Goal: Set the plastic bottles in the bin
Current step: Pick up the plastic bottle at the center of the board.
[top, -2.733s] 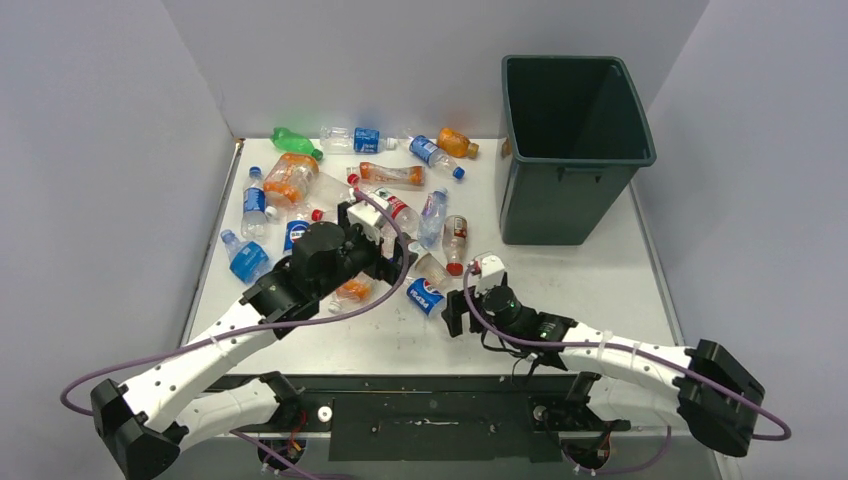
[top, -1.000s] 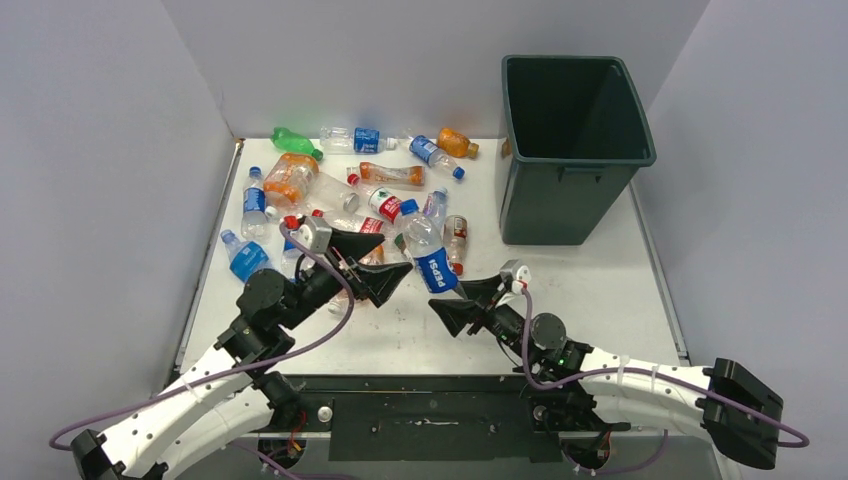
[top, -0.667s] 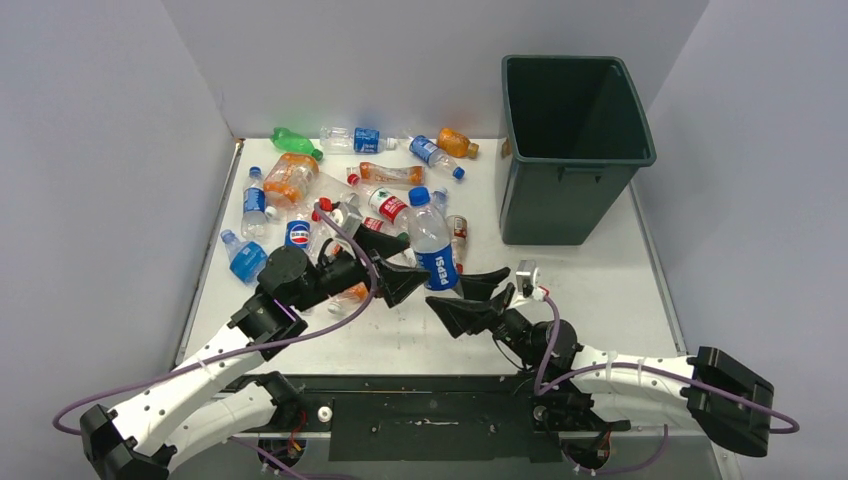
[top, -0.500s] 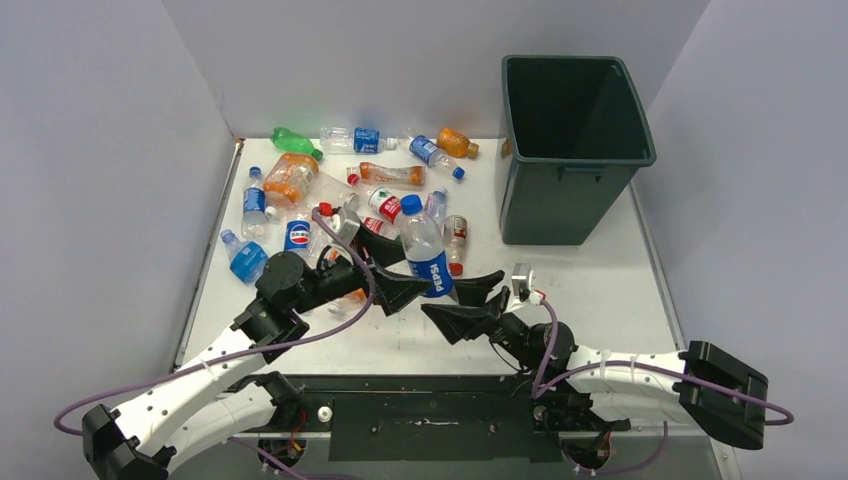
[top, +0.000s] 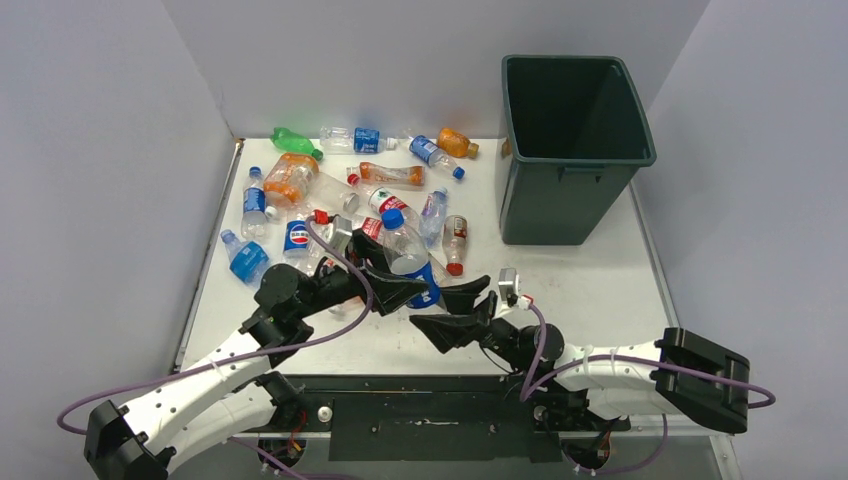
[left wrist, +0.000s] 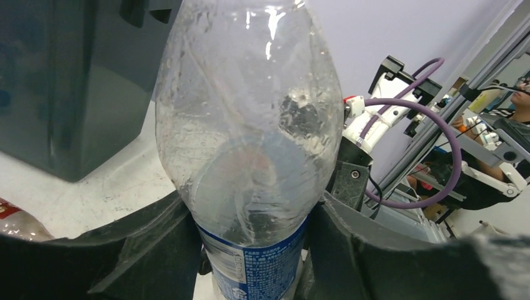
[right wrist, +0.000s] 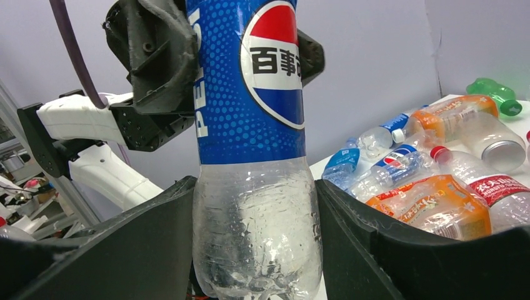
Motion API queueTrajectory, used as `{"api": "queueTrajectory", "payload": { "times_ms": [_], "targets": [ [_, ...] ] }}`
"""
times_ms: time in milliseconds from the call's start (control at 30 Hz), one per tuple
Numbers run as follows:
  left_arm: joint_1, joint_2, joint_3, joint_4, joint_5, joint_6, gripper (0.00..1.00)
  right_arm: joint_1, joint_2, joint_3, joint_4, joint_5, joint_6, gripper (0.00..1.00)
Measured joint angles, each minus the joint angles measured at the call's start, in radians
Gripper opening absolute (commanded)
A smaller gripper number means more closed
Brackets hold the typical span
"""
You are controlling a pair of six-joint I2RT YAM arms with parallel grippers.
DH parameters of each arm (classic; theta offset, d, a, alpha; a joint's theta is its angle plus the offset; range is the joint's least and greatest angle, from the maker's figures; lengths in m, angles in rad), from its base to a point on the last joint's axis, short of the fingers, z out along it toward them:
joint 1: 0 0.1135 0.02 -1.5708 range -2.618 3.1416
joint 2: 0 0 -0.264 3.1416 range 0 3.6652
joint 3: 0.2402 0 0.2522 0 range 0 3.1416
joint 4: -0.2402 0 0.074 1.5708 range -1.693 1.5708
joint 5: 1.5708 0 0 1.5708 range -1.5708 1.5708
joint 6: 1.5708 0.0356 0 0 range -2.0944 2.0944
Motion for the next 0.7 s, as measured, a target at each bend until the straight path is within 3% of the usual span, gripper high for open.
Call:
{"api": "queueTrajectory", "payload": {
  "times_ms": [67, 133, 200, 333, 433, 700],
  "targets": [
    [0.000, -0.005, -0.005, 0.014, 0.003, 0.003, 0.41, 0.001, 0.000, 0.002, 0.000, 0.000, -0.004, 0.83],
    [-0.001, -0.010, -0.011, 0.022, 0.004, 0.003, 0.34, 0.005, 0.000, 0.003, -0.003, -0.002, -0.006, 0.98],
    [-0.001, -0.015, -0.012, 0.026, 0.003, 0.006, 0.30, 0.005, -0.010, 0.007, -0.029, -0.008, -0.008, 0.90],
    [-0.001, -0.035, -0.012, 0.026, -0.007, 0.029, 0.14, 0.005, -0.096, 0.030, -0.171, -0.019, -0.021, 0.90],
    [-0.001, -0.061, -0.012, 0.023, -0.037, 0.057, 0.01, 0.005, -0.205, 0.084, -0.375, -0.023, -0.040, 0.90],
    [-0.006, -0.109, -0.013, 0.002, -0.117, 0.114, 0.00, 0.005, -0.408, 0.260, -0.922, -0.008, -0.093, 0.90]
  ]
}}
